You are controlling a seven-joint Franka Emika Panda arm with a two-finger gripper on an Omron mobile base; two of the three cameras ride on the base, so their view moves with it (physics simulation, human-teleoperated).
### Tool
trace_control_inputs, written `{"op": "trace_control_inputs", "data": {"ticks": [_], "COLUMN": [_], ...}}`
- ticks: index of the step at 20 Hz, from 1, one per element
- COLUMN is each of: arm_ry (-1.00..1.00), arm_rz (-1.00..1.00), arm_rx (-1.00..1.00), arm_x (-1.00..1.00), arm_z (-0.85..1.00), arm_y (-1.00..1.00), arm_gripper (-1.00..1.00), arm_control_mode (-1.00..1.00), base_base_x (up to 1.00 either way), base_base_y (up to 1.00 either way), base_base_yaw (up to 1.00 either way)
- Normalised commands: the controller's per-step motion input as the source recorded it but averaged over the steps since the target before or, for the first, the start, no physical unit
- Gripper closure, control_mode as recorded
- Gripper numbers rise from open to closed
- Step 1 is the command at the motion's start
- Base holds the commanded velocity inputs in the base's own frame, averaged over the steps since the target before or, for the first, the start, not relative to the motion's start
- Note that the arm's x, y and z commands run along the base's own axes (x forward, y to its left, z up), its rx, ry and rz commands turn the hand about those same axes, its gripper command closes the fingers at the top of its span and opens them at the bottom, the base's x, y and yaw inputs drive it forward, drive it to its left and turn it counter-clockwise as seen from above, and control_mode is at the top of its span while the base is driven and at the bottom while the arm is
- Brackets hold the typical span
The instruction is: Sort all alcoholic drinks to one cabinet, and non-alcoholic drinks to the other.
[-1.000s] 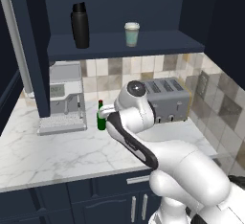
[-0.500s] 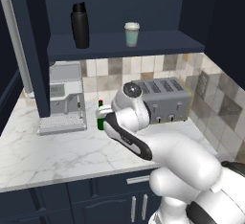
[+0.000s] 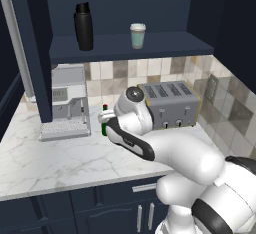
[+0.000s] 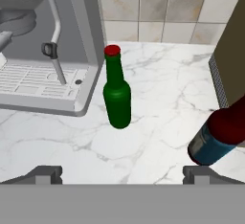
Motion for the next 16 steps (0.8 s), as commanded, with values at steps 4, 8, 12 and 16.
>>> {"op": "trace_control_inputs", "data": {"ticks": [4,8,12,16], "arm_ry": [0.00,0.00,0.00,0.00], "arm_rz": [0.00,0.00,0.00,0.00], "arm_rx": [0.00,0.00,0.00,0.00], "arm_x": [0.16,0.15,0.17,0.12], "arm_z": [-0.06,-0.10,-0.13,-0.11], "arm_y": [0.02,0.02,0.05,0.06], "arm_gripper": [-1.00,-1.00,-1.00,-1.00], "arm_control_mode": [-1.00,-1.00,-1.00,-1.00], "base_base_x": [0.00,0.00,0.00,0.00], "base_base_y": [0.00,0.00,0.00,0.00], "base_base_yaw": [0.00,0.00,0.00,0.00]}}
